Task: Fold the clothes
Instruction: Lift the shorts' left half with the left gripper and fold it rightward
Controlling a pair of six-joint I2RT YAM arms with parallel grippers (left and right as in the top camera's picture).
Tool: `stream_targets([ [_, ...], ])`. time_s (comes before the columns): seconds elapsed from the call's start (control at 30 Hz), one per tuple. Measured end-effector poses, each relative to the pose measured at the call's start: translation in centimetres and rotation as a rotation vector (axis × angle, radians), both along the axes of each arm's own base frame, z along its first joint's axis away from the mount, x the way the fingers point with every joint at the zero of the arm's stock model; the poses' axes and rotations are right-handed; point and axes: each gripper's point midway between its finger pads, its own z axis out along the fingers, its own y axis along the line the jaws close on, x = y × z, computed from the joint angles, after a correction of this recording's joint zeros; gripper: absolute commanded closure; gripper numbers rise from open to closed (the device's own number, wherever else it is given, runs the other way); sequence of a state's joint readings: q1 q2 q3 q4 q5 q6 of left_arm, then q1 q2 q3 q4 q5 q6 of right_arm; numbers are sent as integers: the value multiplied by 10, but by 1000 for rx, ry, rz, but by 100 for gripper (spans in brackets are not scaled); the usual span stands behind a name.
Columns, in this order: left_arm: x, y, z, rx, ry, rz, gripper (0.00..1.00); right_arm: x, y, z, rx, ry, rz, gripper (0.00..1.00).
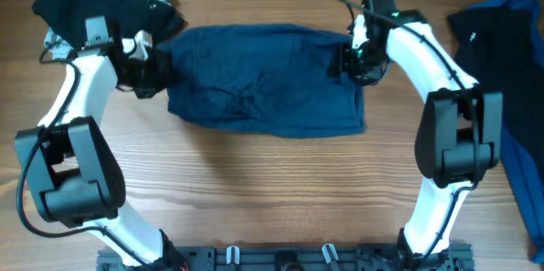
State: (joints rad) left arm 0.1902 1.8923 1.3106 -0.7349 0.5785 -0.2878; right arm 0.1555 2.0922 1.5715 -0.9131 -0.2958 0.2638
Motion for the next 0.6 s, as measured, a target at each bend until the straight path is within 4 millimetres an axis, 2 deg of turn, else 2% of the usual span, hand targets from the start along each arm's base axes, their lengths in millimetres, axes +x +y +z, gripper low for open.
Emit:
stream_targets([
  [0.07, 7, -8, 16, 26, -31, -36, 96, -5, 8, -7, 1, 7, 12, 49],
  [0.17, 12, -19, 30, 43, -59, -71, 96, -13, 19, -14, 1, 15, 33, 55],
  [0.27, 14, -34, 45, 51, -86, -110, 96, -17, 27, -21, 6, 16, 35, 56],
  [0.47, 11, -65, 75, 74, -147, -185, 96, -25, 27, -32, 3, 38, 17, 55],
  [0.6, 6, -93, 102, 85, -220, -248, 96, -26, 27, -34, 5, 41, 8, 55],
])
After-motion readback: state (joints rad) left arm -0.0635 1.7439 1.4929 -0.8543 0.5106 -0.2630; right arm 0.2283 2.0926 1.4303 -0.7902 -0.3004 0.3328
